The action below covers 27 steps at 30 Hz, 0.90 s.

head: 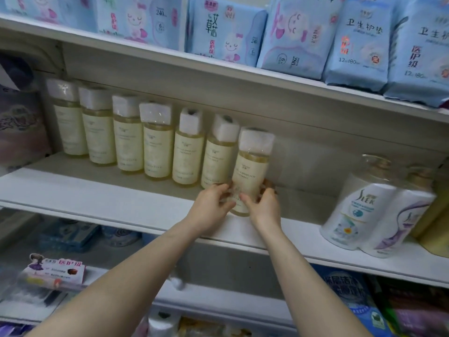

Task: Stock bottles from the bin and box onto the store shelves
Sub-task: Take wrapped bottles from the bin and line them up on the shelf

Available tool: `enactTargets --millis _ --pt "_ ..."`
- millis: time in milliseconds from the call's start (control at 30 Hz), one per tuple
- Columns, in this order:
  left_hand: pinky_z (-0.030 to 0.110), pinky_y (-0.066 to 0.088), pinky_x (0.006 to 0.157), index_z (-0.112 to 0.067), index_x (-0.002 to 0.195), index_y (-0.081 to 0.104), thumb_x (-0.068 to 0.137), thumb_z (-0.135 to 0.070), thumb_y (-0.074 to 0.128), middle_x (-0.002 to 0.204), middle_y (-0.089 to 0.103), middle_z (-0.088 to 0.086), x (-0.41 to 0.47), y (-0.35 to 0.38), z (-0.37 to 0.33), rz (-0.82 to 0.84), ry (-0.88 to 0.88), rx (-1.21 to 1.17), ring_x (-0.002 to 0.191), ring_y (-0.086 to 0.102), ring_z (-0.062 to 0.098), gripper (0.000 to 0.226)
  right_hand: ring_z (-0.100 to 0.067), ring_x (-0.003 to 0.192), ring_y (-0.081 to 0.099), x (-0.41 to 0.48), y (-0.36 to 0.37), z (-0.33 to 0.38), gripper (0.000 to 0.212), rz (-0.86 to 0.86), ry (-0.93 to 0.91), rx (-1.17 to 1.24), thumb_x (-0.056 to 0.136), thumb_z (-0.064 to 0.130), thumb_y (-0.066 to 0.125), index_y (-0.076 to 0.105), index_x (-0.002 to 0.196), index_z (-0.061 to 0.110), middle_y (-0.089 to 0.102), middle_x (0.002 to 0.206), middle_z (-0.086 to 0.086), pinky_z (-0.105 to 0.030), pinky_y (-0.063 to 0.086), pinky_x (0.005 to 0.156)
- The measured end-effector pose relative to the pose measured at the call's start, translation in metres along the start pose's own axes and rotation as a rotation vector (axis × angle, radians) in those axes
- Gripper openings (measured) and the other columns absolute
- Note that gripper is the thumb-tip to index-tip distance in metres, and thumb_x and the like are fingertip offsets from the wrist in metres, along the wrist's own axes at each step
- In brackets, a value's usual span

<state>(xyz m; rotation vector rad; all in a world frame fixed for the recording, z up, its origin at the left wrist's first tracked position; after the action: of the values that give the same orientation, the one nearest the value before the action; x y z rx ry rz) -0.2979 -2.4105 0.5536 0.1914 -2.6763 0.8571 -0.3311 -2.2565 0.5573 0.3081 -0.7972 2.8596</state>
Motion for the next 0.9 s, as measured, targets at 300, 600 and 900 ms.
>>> enactTargets --millis 300,600,900 --pt "0.031 0.040 0.109 -0.009 0.147 0.042 0.093 -0.021 0.061 0.151 0.044 0.000 0.026 0.019 0.009 0.082 -0.003 0.054 0.133 0.049 0.019 0.059 -0.027 0.111 0.064 0.036 0.011 -0.003 0.052 0.022 0.041 0.088 0.088 0.014 0.072 0.049 0.135 0.014 0.064 0.126 -0.008 -0.036 0.052 0.093" --pt "0.033 0.039 0.109 -0.012 0.154 0.027 0.090 -0.017 0.059 0.155 0.039 0.007 0.041 0.033 0.008 0.098 -0.001 0.132 0.137 0.044 0.027 0.072 -0.029 0.118 0.062 0.064 0.019 -0.004 0.059 0.123 0.036 0.011 0.091 0.017 0.068 0.041 0.144 0.014 0.061 0.134 -0.009 -0.038 0.049 0.098" --pt "0.033 0.039 0.109 -0.014 0.155 0.024 0.092 -0.021 0.059 0.155 0.039 0.008 0.040 0.033 0.005 0.114 -0.055 0.192 0.137 0.044 0.027 0.073 -0.025 0.113 0.063 0.084 0.030 -0.018 0.054 0.200 0.011 0.069 0.087 0.013 0.063 0.045 0.137 0.022 0.065 0.127 -0.002 -0.048 0.050 0.099"
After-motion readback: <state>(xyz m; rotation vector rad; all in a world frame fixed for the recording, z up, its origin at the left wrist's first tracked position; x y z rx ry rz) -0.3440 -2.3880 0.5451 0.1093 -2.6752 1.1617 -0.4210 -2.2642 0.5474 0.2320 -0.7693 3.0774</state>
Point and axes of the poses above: each hand's wrist, its own x-axis towards the middle knuckle, its own y-axis out of the palm, z = x × y, the point moved 6 cm from there along x, towards the middle knuckle
